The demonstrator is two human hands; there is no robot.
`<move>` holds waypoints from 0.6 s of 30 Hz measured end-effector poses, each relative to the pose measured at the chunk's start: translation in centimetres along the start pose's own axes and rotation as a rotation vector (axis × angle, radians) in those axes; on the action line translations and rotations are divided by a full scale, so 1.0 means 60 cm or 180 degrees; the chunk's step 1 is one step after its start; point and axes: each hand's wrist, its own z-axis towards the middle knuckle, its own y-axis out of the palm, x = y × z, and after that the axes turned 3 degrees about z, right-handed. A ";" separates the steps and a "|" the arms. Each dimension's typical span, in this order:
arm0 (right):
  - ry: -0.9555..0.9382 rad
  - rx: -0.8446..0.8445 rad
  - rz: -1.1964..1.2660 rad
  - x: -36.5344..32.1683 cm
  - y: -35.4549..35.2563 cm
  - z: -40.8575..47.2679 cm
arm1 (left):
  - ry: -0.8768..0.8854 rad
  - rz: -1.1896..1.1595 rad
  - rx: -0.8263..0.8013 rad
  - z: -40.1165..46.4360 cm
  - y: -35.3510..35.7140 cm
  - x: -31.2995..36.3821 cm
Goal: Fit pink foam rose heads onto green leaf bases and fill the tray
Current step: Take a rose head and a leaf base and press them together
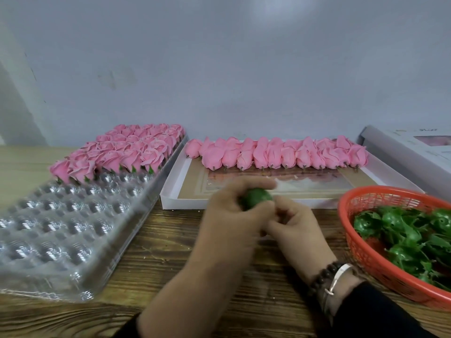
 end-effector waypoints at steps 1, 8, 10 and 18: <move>0.0024 0.0011 0.0014 0.002 0.000 -0.002 | -0.0127 -0.0248 0.0201 0.000 -0.025 -0.002; -0.0030 0.0176 0.0084 0.000 0.001 -0.007 | -0.0772 -0.0906 0.0379 -0.007 -0.076 -0.018; -0.0097 0.0282 0.0041 -0.002 0.001 -0.014 | -0.0778 -0.0860 0.0307 -0.007 -0.077 -0.022; -0.0318 0.0535 -0.0329 -0.004 0.010 -0.053 | -0.0898 -0.0995 0.0438 -0.005 -0.075 -0.038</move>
